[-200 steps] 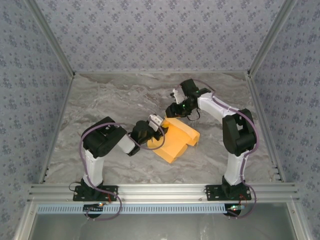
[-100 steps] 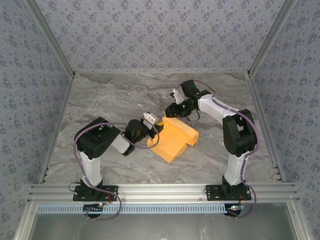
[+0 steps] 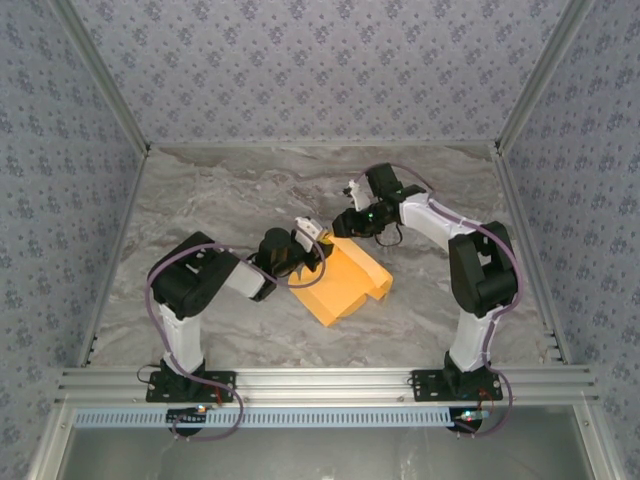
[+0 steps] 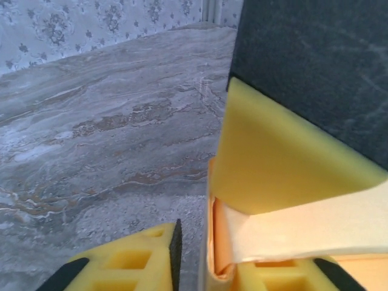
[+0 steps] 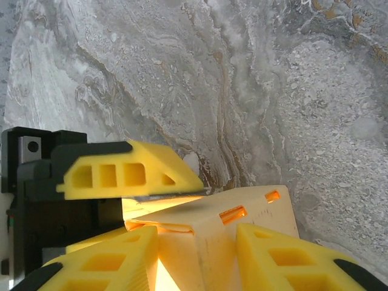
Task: Fold the paper box
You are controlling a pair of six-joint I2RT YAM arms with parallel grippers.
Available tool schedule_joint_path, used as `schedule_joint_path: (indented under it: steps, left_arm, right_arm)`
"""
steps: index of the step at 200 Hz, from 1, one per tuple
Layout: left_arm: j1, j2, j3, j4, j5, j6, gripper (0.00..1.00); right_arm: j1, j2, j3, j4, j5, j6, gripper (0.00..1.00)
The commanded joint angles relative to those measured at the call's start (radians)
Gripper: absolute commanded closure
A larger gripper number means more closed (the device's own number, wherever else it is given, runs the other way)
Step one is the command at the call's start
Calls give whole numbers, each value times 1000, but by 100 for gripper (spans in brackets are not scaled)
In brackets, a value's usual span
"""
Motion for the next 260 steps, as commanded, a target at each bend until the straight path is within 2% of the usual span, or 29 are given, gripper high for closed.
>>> schedule_joint_path:
  steps: [1, 31, 49, 89, 113, 155, 189, 219, 260]
  left_arm:
    - [-25, 36, 40, -4, -12, 31, 79]
    - [-51, 65, 35, 32, -67, 52, 84]
    - [-73, 73, 34, 45, -131, 57, 84]
    - [-90, 104, 32, 37, -206, 38, 84]
    - [-90, 129, 4, 90, -233, 38, 85]
    - [-93, 143, 26, 82, -269, 30, 100]
    - [-121, 179, 59, 74, -386, 33, 100]
    - [-124, 214, 45, 117, -380, -22, 85]
    - [-125, 228, 26, 165, -332, -25, 77]
  right_arm:
    - [4, 16, -60, -72, 33, 24, 60]
    - [4, 3, -95, -39, 28, 64, 62]
    - [7, -7, -122, 5, 23, 103, 63]
    - [13, -35, -180, 53, 48, 158, 65]
    - [26, -47, -192, 75, 48, 186, 65]
    - [57, -83, -229, 133, 114, 274, 64]
    - [83, -138, -273, 171, 181, 330, 63]
    - [90, -159, -282, 140, 176, 319, 62]
    - [72, -182, -298, 114, 163, 303, 62]
